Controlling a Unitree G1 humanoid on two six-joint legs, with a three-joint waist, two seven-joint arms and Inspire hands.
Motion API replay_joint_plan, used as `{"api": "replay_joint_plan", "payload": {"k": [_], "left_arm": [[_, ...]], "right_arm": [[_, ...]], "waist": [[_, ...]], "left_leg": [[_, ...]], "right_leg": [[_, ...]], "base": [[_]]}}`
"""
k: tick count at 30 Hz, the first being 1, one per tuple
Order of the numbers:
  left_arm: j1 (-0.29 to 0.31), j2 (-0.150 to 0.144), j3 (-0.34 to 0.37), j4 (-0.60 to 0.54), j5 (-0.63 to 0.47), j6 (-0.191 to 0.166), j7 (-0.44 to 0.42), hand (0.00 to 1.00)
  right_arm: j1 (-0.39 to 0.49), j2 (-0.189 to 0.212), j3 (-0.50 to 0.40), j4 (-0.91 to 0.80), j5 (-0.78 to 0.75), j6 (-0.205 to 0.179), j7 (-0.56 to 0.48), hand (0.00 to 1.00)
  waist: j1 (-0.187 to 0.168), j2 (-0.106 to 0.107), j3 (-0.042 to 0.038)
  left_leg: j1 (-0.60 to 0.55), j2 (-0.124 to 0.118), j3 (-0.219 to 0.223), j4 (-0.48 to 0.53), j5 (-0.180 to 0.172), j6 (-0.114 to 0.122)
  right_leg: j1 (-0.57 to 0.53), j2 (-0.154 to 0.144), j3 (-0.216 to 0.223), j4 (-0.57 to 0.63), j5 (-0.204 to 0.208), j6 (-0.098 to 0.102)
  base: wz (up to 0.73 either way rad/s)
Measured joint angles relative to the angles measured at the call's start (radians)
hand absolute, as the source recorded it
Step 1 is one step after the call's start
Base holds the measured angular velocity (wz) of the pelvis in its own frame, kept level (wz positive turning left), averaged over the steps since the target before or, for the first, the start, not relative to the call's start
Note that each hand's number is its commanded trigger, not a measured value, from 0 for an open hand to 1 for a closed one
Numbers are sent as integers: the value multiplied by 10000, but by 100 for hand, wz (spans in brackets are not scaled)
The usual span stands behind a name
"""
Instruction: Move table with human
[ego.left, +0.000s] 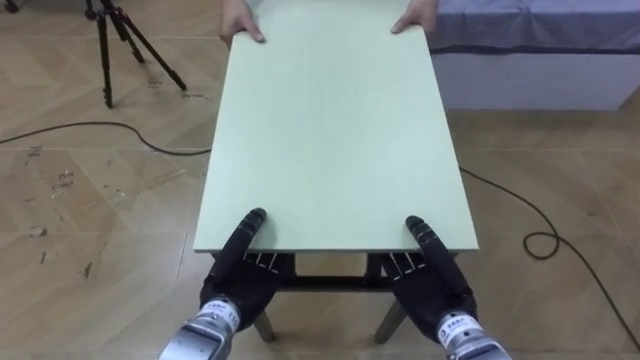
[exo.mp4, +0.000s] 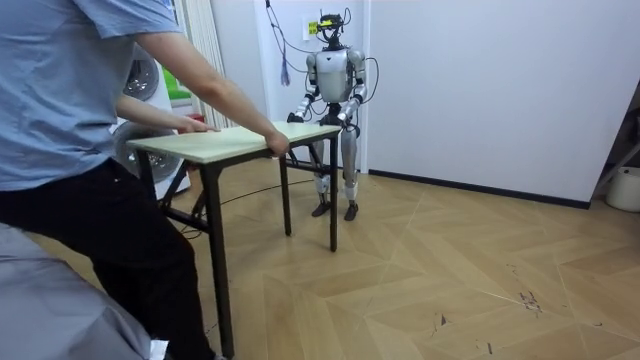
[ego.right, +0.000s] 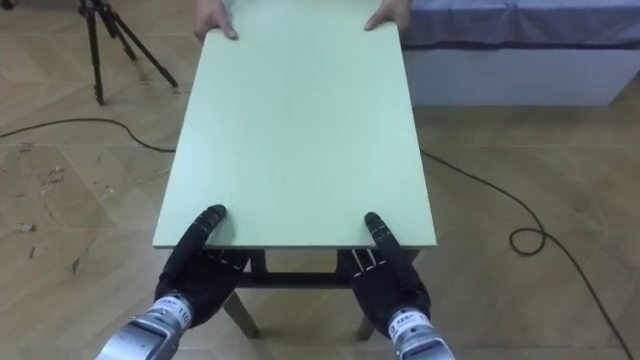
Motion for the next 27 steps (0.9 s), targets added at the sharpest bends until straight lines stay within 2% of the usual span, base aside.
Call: {"api": "replay_joint_plan", "payload": {"k": [1,8,10,14,18,27], "left_arm": [[-2,0,14,0,9,-3,-16,100],[40,-22,-19,-16,439,-46,-272,100],[49,-22,-16,-26,716,-222,-439,100],[131,-11,-46,-155,847,-341,-602,100],[519,46,-107,-757,934,-393,-655,100],[1749,-76,-424,-2302,1066,-906,-653,100]], "right_arm": [[1,-14,6,-1,0,18,87,100],[20,-125,15,-10,-6,70,190,100],[22,-70,65,-74,51,77,192,100],[273,-45,152,-435,125,-24,191,100],[531,-145,354,-836,409,-168,196,100],[1509,-270,565,-2316,336,-350,209,100]], "waist": [[1,26,-21],[-37,22,-30],[-28,17,-32],[69,-6,-47],[63,-57,-79],[89,-75,-89]], "left_leg": [[21,0,0,0,0,0],[118,5,46,-15,0,-1],[113,7,46,-37,0,-1],[114,-1,45,-56,1,-1],[59,-1,45,-55,0,-1],[-1,24,9,-61,2,-4]], "right_leg": [[5,0,2,2,0,0],[30,3,-7,39,1,-2],[12,9,8,39,3,-6],[3,2,3,42,5,-7],[-6,1,-1,30,4,-7],[-13,18,-12,12,4,-6]], "base": [[-3],[-3],[0],[0],[0],[3]]}}
